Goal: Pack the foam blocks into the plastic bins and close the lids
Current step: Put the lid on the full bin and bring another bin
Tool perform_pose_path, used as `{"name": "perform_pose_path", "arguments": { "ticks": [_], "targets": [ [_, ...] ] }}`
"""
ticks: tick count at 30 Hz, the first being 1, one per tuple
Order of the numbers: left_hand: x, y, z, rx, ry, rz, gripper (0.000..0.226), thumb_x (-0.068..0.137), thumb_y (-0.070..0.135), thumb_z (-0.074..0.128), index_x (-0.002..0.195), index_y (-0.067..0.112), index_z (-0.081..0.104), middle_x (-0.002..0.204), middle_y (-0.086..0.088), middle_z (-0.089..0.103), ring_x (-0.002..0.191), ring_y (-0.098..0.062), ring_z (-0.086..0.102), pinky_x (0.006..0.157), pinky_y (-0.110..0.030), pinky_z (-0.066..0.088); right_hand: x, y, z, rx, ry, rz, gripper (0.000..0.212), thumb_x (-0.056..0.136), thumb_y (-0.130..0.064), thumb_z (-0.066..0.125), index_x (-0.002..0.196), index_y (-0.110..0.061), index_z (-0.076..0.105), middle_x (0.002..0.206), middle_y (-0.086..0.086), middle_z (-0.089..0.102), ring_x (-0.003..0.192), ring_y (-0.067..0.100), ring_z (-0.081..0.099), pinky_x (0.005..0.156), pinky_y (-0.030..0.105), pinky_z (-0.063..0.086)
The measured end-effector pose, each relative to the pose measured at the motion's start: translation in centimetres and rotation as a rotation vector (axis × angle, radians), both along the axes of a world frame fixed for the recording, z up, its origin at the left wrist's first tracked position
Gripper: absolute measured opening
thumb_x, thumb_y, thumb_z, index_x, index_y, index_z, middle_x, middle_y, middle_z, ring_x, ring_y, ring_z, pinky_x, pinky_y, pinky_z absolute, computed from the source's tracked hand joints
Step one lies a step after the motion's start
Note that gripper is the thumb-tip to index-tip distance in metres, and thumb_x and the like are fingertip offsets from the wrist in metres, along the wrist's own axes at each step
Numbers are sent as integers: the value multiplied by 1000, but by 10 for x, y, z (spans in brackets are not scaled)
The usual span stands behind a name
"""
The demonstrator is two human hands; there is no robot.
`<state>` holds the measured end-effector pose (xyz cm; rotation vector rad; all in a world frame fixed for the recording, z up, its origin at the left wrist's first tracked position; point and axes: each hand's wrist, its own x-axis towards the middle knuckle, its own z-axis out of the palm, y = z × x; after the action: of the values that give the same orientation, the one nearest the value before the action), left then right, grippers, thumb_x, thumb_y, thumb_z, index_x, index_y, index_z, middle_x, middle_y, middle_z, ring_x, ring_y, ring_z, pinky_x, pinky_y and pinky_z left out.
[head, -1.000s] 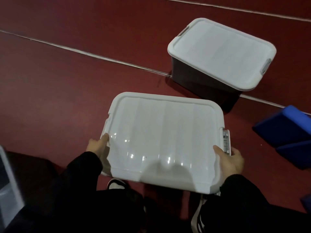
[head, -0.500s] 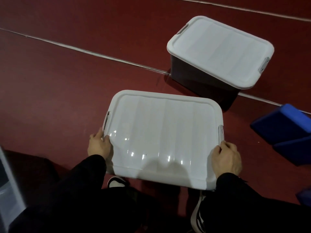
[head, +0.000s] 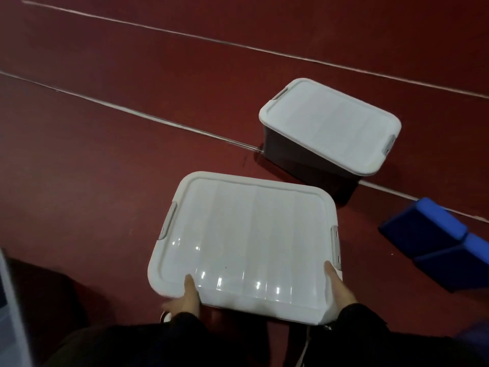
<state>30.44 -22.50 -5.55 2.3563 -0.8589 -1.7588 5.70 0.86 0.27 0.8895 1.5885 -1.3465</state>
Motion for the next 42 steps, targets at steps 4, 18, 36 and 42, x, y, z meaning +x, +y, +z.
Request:
{"name": "perform_pose_path", "arguments": {
  "ticks": [4, 18, 36, 42],
  "targets": [
    [-32, 62, 22, 361, 599, 195, 70, 73, 45, 85, 122, -1, 68, 117, -29, 68, 105, -50, 67, 95, -64, 51, -3, 9, -42, 66, 140, 13, 128, 35, -63, 97, 143, -9, 53, 133, 14, 63, 115, 40, 64, 83, 54, 57],
    [-166, -135, 31, -249, 455, -153, 25, 99, 19, 57, 122, 12, 50, 103, -13, 61, 85, -25, 64, 74, -39, 56, -66, -237, -25, -386, 38, 41, 43, 97, -1, 59, 137, -11, 43, 129, 17, 59, 106, 39, 66, 68, 51, 61],
    [-108, -133, 88, -371, 273, -472, 31, 102, 24, 56, 129, 9, 60, 101, -5, 67, 93, -22, 66, 80, -38, 53, 10, -290, 25, -424, 68, 452, 23, 101, -27, 60, 120, -18, 68, 124, 0, 71, 114, 19, 64, 98, 36, 50],
    [-29, -136, 144, -467, 295, -392, 13, 102, 24, 54, 106, 15, 63, 101, -8, 66, 91, -22, 64, 78, -36, 50, 109, -293, 70, -433, 144, 724, 16, 101, -23, 58, 109, -16, 70, 104, 0, 71, 68, 6, 66, 73, 32, 54]
  ]
}}
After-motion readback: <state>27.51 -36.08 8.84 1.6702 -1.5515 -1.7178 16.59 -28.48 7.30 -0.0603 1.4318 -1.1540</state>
